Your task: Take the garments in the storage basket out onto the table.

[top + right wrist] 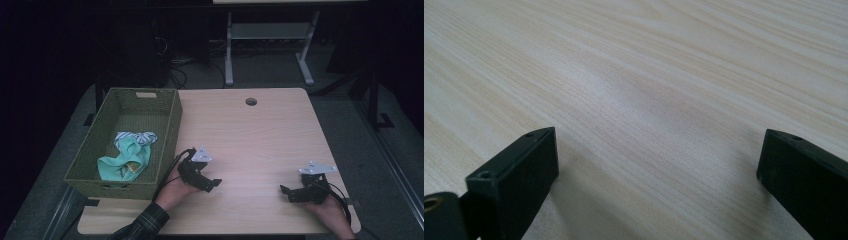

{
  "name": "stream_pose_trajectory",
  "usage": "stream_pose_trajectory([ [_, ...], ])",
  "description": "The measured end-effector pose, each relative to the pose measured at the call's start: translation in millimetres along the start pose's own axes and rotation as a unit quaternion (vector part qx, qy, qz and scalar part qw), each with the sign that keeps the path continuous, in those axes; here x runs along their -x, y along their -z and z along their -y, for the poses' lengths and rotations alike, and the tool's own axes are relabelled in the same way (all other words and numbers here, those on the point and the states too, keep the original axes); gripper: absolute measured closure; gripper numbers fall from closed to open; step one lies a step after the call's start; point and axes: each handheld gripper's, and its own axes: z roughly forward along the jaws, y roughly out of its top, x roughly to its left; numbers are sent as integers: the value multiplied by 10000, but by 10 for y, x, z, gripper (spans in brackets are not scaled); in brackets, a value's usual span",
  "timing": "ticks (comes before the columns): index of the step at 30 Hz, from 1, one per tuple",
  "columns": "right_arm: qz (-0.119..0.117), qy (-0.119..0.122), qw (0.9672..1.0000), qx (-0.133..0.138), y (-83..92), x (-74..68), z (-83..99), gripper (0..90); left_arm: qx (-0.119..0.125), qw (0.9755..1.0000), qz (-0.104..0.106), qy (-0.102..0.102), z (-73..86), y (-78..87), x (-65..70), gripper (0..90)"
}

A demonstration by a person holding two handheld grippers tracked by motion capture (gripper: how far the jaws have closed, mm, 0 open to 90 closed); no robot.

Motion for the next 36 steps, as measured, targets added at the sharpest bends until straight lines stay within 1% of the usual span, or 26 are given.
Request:
stream_pose_trajectory([
  [3, 1, 0, 10000, 0, 0, 0, 0, 26, 19, 10000, -21, -21, -26, 25, -15, 132],
  [7, -1, 1, 10000, 1, 0, 0, 0, 25, 41, 10000, -5, 10, -41, 45, -19, 132],
  [9, 0, 4, 10000, 2, 0, 0, 0, 26, 16, 10000, 5, -39, -53, 54, -17, 132],
  [12, 0, 5, 10000, 2, 0, 1, 0, 26, 26, 10000, -18, -25, -62, 57, -9, 132],
  [18, 0, 0, 10000, 0, 0, 0, 0, 25, 11, 10000, 14, 21, -80, 80, -15, 133],
  [19, 0, 0, 10000, 0, 0, 0, 0, 25, -11, 10000, 14, -16, -93, 88, -12, 133],
  [23, 0, 1, 10000, 0, 0, 0, 0, 26, 25, 10000, 12, -13, -117, 116, -17, 133],
  [28, 1, 1, 10000, 0, 0, 0, 0, 25, 30, 10000, 78, -1, -135, 138, -27, 133],
  [30, 1, -1, 10000, 0, 0, 0, 0, 26, 90, 9999, 96, 37, -149, 151, -24, 133],
  [31, 0, 1, 10000, 0, 0, 0, 0, 25, 76, 9999, 115, 8, -157, 163, -29, 133],
  [36, 0, 0, 10000, 0, 0, 0, 0, 26, 120, 9998, 154, 10, -190, 193, -34, 133],
])
